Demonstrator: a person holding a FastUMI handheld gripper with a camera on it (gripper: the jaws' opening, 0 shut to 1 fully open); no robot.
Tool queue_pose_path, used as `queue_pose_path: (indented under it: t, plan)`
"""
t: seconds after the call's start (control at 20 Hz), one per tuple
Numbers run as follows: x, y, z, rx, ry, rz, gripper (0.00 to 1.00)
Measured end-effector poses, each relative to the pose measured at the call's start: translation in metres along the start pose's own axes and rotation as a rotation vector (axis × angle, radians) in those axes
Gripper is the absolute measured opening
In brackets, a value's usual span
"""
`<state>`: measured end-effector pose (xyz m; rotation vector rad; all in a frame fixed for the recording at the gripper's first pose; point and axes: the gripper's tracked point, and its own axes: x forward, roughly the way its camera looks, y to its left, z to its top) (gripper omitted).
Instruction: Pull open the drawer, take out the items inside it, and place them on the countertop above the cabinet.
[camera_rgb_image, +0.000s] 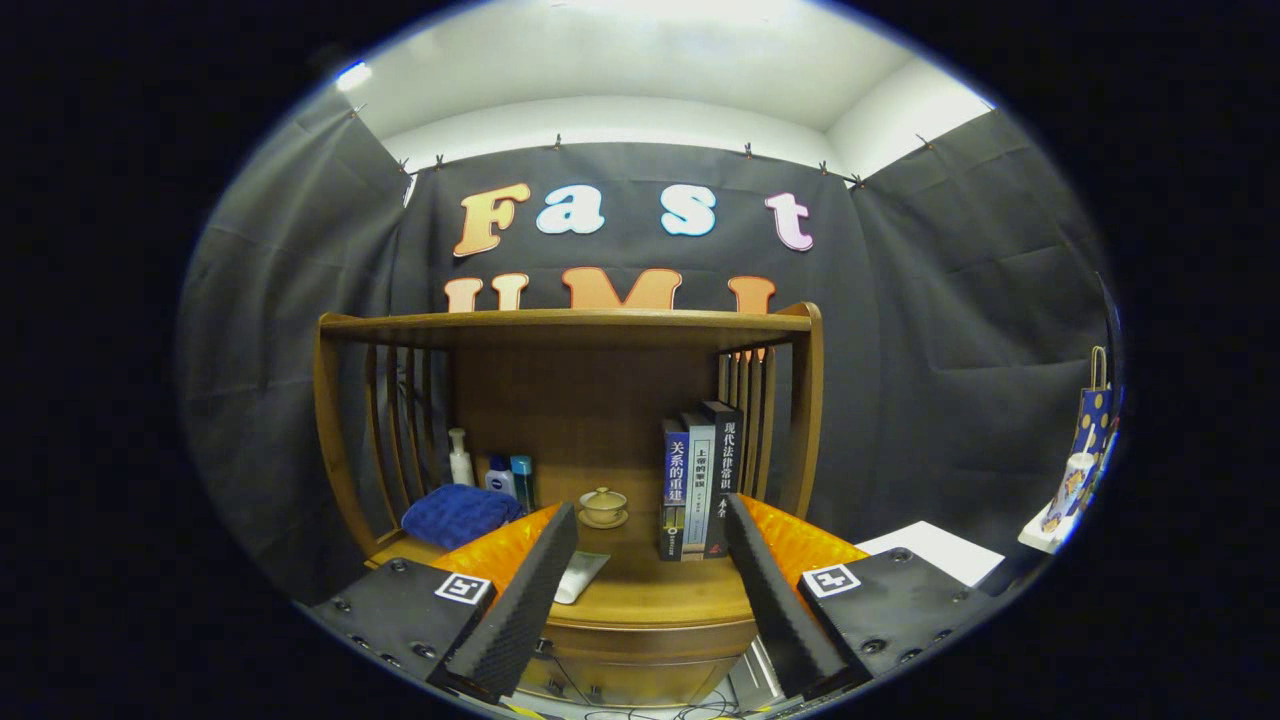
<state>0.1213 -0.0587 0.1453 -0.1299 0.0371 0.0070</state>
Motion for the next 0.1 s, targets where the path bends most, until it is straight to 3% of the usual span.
queue_pose_path:
  t: [0.1]
  plan:
    - [-0.0014, 0.0016, -0.0016, 0.021, 0.006, 0.008, 0.98]
